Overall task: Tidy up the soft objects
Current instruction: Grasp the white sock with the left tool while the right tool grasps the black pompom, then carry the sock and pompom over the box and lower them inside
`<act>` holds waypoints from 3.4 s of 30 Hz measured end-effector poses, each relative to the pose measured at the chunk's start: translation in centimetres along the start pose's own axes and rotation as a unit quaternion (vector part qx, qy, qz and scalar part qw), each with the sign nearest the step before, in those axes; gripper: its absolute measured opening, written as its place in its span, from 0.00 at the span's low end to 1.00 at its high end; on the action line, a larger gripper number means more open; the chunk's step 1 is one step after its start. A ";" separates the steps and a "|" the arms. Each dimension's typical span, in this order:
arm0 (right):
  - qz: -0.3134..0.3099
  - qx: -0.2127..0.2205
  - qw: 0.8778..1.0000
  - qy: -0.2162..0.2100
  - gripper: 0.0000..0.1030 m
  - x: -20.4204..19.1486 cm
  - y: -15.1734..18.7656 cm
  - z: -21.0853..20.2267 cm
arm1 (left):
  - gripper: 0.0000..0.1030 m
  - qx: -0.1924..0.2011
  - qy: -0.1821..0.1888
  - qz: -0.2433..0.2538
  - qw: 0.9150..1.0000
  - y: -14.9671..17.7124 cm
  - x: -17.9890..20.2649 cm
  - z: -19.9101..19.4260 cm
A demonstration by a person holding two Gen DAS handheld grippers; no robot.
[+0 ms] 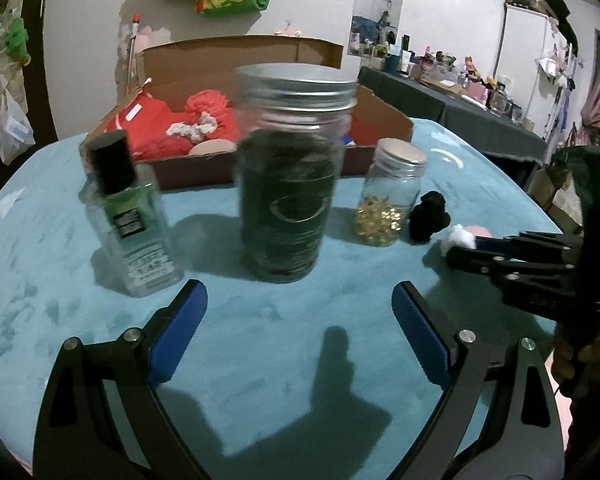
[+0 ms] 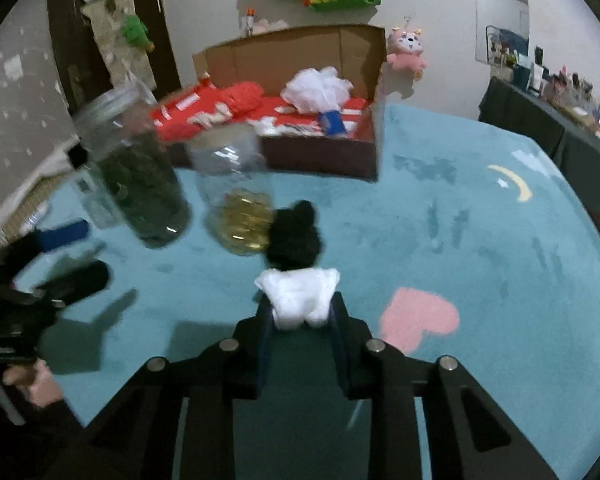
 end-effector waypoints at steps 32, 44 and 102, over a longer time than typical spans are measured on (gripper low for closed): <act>-0.050 0.036 0.998 0.028 0.76 -6.6 -2.2 -0.2 | 0.92 -0.026 0.004 0.004 1.000 1.5 -5.8 -0.6; -0.019 -0.019 0.996 0.087 0.62 0.5 -3.1 2.6 | 0.60 -0.056 0.026 0.043 0.997 0.5 -1.4 2.8; -0.028 0.063 0.997 0.041 0.22 -6.5 -2.9 -3.2 | 0.18 0.022 0.030 0.042 0.998 -1.5 -5.6 -5.0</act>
Point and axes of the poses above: each gripper's, at about its wrist camera, not at the fingertips, and z roughly the way its jaws point, x to its right, y to its underside, the point moved 5 cm from there along z, roughly the way its jaws point, and after that the axes turned 5 degrees about -z, right-handed, at the moved point
